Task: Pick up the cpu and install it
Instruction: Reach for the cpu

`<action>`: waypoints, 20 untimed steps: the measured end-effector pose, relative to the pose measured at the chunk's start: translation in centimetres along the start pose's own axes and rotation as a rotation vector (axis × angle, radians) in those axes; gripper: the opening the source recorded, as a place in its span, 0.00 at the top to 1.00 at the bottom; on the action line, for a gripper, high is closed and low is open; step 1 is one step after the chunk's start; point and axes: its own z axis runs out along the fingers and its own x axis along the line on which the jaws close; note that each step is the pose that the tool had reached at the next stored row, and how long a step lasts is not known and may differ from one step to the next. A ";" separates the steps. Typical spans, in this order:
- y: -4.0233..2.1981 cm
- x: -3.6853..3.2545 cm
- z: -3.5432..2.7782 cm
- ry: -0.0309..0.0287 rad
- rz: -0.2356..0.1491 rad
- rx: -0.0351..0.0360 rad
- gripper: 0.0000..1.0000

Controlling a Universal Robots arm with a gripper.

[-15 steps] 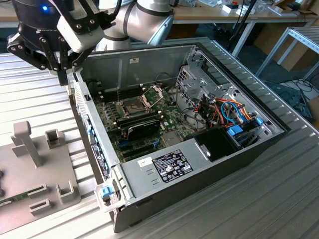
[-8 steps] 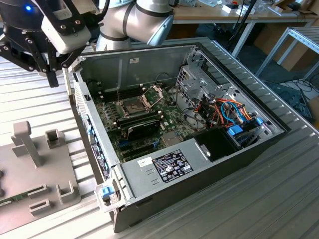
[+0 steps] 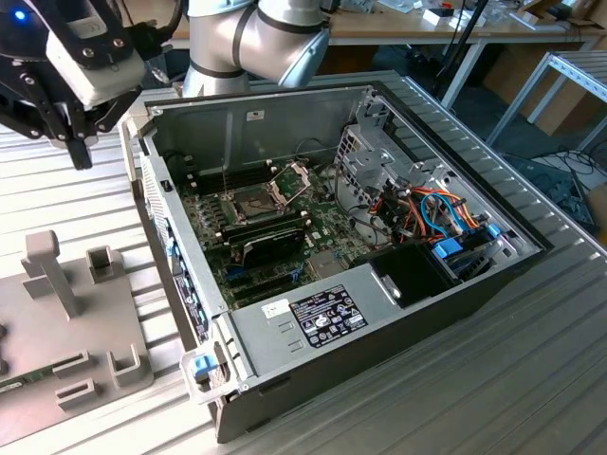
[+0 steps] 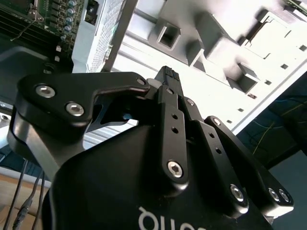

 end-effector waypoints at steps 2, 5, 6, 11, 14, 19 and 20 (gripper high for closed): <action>-0.04 0.49 -0.01 0.0000 0.000 0.0001 0.89; -0.08 1.11 -0.03 0.0000 0.000 0.0000 0.89; -0.09 1.31 -0.03 0.0000 0.000 0.0000 0.89; -0.20 2.74 -0.08 0.0000 0.000 0.0001 0.89; -0.24 3.22 -0.09 0.0000 0.000 0.0000 0.89; -0.31 4.17 -0.11 0.0000 0.000 0.0001 0.89; -0.32 4.32 -0.12 0.0000 0.000 0.0001 0.89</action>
